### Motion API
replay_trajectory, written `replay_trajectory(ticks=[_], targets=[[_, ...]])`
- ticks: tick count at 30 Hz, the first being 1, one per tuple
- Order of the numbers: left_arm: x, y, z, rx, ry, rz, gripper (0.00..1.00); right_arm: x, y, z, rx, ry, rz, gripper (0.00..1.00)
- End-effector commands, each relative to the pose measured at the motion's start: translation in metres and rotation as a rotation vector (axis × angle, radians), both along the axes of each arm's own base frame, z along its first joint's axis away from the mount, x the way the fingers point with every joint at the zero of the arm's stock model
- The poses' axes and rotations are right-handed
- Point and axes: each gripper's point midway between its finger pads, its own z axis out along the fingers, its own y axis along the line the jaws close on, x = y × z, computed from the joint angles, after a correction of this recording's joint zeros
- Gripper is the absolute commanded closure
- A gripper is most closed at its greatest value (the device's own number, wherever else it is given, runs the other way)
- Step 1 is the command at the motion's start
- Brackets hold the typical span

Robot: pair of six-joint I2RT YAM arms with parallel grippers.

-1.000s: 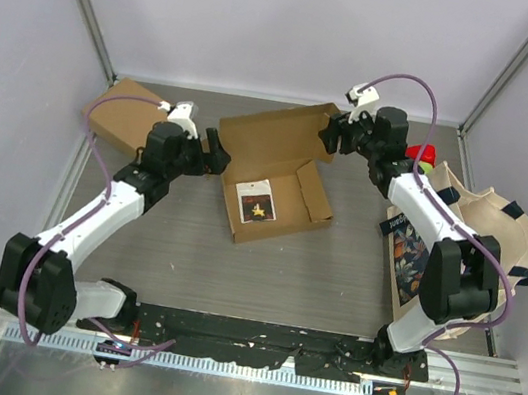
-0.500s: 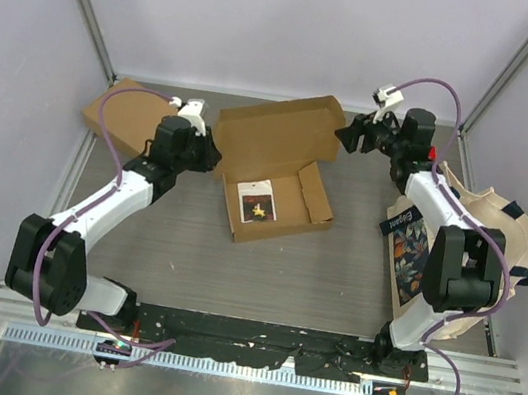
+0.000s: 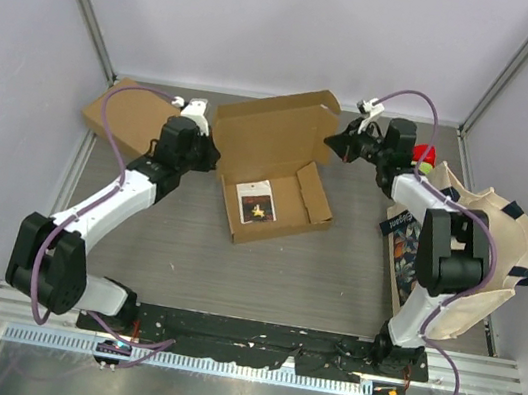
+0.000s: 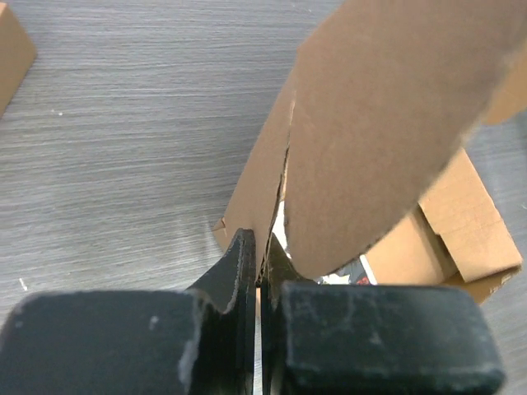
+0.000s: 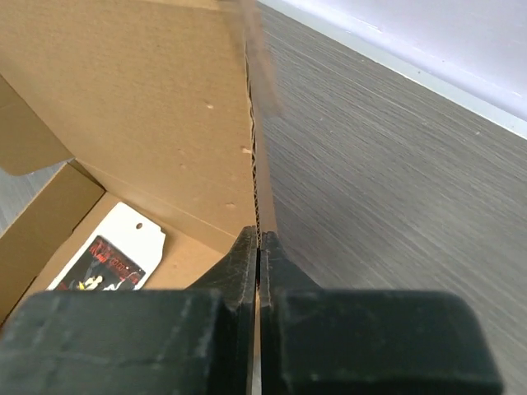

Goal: Fold the paper box

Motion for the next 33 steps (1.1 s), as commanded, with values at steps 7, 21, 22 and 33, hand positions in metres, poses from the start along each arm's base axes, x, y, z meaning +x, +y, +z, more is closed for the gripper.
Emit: replay_trajectory(ticks=[7, 21, 22, 33], targets=[[0.036, 0.008, 0.052, -0.154, -0.276, 0.405, 1.00, -0.024, 0.008, 0.051, 0.018, -0.236, -0.627, 0.99], [0.019, -0.005, 0.014, -0.154, -0.266, 0.336, 1.00, -0.067, 0.002, -0.002, 0.144, -0.106, -1.078, 0.99], [0.017, -0.005, 0.011, -0.148, -0.261, 0.326, 1.00, -0.069, 0.002, -0.005, 0.140, -0.101, -1.088, 0.99], [-0.008, -0.006, -0.009, -0.153, -0.226, 0.256, 1.00, -0.108, 0.023, -0.022, 0.137, -0.179, -1.076, 0.99]])
